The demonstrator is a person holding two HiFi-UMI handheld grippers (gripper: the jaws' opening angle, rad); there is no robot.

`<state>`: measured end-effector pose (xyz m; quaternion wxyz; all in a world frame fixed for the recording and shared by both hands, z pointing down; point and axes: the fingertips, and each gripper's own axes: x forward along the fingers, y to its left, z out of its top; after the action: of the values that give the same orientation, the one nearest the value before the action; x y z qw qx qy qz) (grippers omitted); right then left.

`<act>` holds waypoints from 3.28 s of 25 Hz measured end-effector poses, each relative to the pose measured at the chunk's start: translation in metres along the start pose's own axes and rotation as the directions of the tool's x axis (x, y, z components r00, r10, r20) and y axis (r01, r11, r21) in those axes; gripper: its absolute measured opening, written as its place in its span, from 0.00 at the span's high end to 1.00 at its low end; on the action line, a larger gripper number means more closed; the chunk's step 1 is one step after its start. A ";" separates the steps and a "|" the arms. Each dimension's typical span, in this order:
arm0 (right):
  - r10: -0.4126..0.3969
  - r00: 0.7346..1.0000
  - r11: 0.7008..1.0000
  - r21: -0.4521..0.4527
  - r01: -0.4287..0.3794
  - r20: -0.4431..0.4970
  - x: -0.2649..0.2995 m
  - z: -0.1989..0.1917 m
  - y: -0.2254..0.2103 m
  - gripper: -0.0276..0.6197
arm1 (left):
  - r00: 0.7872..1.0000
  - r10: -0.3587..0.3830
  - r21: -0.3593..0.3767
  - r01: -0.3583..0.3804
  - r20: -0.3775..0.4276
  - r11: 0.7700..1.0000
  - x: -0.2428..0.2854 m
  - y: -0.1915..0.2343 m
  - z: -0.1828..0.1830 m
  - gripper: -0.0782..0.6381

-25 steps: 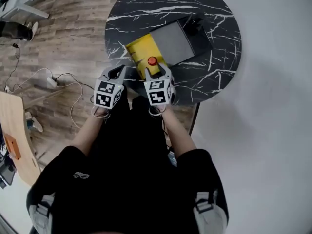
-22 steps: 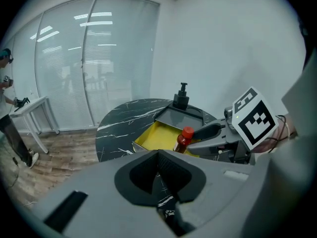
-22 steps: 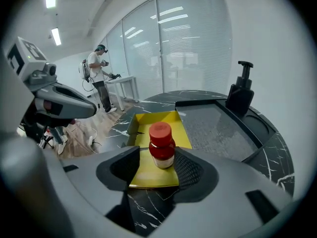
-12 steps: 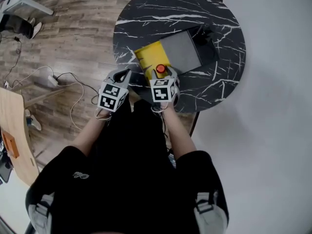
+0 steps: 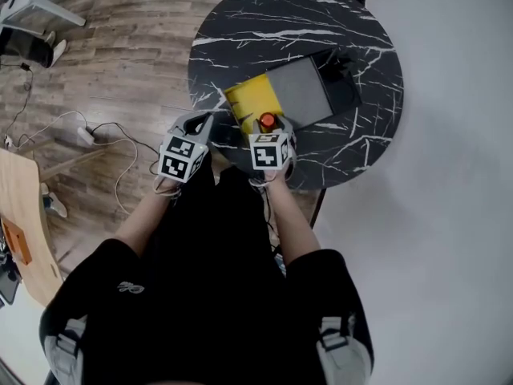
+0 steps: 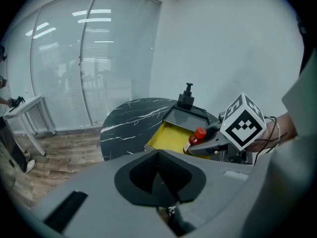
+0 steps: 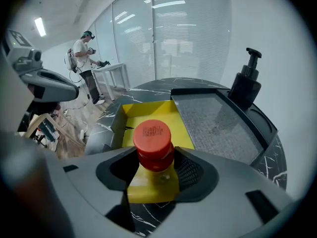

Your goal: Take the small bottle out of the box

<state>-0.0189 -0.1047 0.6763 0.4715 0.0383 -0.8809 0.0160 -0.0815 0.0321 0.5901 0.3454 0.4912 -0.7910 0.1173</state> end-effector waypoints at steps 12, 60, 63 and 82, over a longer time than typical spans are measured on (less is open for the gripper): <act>0.053 0.988 0.998 0.017 -0.057 0.145 -0.028 0.027 0.008 0.63 | 1.000 0.001 0.006 -0.002 0.020 1.000 -0.003 -0.008 0.007 0.89; 0.107 0.725 0.993 -0.110 -0.043 0.680 -0.253 0.175 -0.005 0.63 | 0.882 0.028 0.098 -0.084 0.470 0.992 -0.091 -0.067 0.196 0.89; 0.110 0.721 0.993 -0.109 -0.049 0.684 -0.258 0.180 -0.004 0.63 | 0.883 0.013 0.102 -0.069 0.468 0.992 -0.092 -0.073 0.200 0.89; 0.109 0.694 0.993 -0.114 -0.039 0.712 -0.279 0.191 0.000 0.63 | 0.855 0.014 0.117 -0.087 0.518 0.989 -0.119 -0.064 0.222 0.89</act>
<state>-0.0230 -0.1024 0.3380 0.0917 -0.0152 -0.9955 -0.0208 -0.0892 -0.0330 0.3391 0.0833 0.5060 -0.8573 0.0445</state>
